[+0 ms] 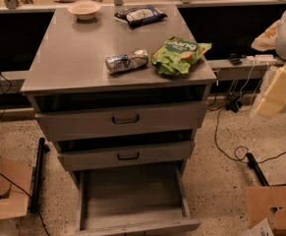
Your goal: Close bottom drawer
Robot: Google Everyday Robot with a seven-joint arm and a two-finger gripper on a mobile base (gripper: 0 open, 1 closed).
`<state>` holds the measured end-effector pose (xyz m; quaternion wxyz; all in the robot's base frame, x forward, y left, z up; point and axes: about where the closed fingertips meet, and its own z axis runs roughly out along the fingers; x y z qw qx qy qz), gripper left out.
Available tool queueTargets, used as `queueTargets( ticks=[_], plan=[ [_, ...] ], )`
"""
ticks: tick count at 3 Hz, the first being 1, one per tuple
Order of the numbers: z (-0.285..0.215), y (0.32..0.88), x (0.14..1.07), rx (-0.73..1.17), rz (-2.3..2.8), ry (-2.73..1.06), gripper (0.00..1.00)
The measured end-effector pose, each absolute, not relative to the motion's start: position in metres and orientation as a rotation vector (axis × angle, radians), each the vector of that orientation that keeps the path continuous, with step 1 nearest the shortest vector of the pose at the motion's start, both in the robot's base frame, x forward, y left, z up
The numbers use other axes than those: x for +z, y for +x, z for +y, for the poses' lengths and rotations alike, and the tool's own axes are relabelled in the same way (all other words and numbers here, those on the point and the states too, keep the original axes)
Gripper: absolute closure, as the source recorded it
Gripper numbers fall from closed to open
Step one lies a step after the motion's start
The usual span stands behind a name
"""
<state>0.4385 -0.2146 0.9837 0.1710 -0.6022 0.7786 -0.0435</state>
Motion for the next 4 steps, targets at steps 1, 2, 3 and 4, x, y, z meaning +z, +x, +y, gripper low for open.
queueTargets(
  ticks=[1,2,3,4],
  plan=[
    [-0.201,0.422,0.958,-0.026,2.170,-1.713,0.47],
    [-0.189,0.404,0.928,0.080,2.151,-1.717,0.70],
    [-0.177,0.382,0.867,0.258,2.155,-1.709,0.99],
    [-0.173,0.368,0.809,0.440,2.195,-1.703,1.00]
  ],
)
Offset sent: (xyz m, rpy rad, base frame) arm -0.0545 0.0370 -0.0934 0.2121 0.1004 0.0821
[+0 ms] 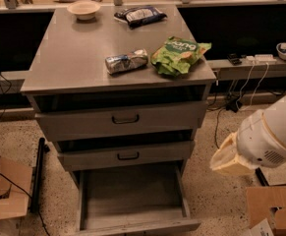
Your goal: Close bottom drawer
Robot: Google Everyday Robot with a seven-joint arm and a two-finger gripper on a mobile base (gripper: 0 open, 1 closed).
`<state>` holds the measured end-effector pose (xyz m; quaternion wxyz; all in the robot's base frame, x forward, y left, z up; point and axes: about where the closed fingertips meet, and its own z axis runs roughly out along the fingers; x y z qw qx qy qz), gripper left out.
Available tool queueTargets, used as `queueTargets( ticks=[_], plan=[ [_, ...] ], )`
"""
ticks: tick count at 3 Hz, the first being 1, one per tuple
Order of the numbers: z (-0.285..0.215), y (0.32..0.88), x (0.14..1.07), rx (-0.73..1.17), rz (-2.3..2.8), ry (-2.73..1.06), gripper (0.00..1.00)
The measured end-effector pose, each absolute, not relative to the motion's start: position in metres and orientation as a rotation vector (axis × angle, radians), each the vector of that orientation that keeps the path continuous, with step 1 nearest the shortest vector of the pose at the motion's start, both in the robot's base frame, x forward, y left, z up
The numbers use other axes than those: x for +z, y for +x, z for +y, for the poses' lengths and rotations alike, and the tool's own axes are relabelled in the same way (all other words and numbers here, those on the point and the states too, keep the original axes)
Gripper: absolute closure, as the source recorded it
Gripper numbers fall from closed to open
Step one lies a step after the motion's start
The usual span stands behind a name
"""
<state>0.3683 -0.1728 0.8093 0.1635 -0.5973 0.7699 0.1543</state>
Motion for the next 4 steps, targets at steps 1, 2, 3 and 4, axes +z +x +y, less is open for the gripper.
queueTargets(
  ticks=[1,2,3,4],
  plan=[
    [-0.173,0.367,0.804,0.457,2.202,-1.704,1.00],
    [-0.168,0.367,0.740,0.575,2.243,-1.685,1.00],
    [-0.164,0.366,0.692,0.670,2.270,-1.675,1.00],
    [-0.167,0.358,0.627,0.795,2.257,-1.643,1.00]
  ],
)
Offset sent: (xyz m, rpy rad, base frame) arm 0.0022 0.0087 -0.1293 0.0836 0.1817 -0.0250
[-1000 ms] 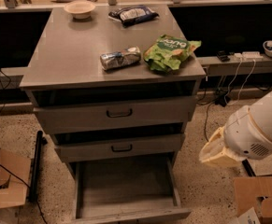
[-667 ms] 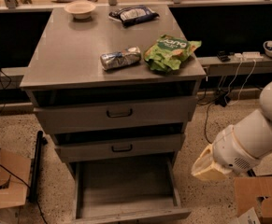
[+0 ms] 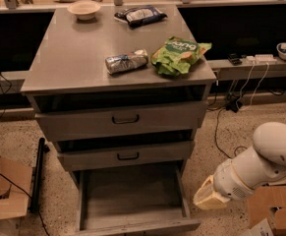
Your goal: Close bottom drawer
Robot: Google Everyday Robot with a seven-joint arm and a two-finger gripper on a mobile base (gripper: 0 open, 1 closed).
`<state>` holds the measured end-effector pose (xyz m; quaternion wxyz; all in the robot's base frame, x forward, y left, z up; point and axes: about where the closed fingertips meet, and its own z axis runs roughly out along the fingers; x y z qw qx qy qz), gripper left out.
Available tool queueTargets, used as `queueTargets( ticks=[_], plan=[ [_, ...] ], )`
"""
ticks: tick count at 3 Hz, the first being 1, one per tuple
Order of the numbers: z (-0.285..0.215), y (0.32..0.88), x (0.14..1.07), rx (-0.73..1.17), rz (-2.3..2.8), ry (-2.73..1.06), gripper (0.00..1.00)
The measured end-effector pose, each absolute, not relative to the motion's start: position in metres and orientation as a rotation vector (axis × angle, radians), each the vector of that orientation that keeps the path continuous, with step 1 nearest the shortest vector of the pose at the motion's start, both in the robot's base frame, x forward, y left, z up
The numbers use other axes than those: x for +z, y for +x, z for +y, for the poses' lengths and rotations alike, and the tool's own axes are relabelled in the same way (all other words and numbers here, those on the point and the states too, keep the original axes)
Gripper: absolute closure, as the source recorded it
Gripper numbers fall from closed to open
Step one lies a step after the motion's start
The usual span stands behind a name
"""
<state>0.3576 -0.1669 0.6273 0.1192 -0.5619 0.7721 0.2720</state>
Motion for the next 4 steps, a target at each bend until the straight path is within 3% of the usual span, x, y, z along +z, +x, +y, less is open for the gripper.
queueTargets(
  ticks=[1,4],
  plan=[
    [-0.167,0.358,0.627,0.794,2.259,-1.642,1.00],
    [-0.162,0.369,0.479,0.966,2.309,-1.640,1.00]
  ],
)
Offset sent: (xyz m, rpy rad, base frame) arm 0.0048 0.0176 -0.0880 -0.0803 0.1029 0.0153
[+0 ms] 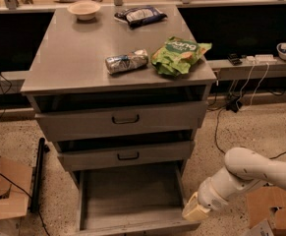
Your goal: Close bottom drawer
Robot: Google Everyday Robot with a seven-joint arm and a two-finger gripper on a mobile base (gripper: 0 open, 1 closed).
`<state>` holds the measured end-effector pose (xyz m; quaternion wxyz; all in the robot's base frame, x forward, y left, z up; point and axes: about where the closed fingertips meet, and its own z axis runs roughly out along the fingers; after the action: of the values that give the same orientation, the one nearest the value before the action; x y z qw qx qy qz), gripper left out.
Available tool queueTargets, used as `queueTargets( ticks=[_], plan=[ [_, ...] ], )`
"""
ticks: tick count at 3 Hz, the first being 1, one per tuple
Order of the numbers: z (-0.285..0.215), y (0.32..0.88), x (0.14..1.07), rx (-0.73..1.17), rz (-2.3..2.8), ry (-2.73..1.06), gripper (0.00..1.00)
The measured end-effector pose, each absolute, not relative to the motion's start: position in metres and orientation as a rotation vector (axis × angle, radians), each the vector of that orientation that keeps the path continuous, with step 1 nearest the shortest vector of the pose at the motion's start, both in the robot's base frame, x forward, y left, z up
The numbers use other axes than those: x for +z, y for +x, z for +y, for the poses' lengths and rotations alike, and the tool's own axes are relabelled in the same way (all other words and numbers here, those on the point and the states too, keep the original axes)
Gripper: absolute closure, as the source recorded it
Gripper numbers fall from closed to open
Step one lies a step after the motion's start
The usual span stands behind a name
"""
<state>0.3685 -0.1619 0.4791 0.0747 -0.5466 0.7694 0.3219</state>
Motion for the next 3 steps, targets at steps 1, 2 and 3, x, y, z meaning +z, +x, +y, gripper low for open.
queueTargets(
  ticks=[1,2,3],
  plan=[
    [-0.166,0.382,0.431,1.057,2.268,-1.620,1.00],
    [-0.164,0.383,0.417,1.086,2.263,-1.608,1.00],
    [-0.161,0.388,0.405,1.068,2.288,-1.616,1.00]
  ],
)
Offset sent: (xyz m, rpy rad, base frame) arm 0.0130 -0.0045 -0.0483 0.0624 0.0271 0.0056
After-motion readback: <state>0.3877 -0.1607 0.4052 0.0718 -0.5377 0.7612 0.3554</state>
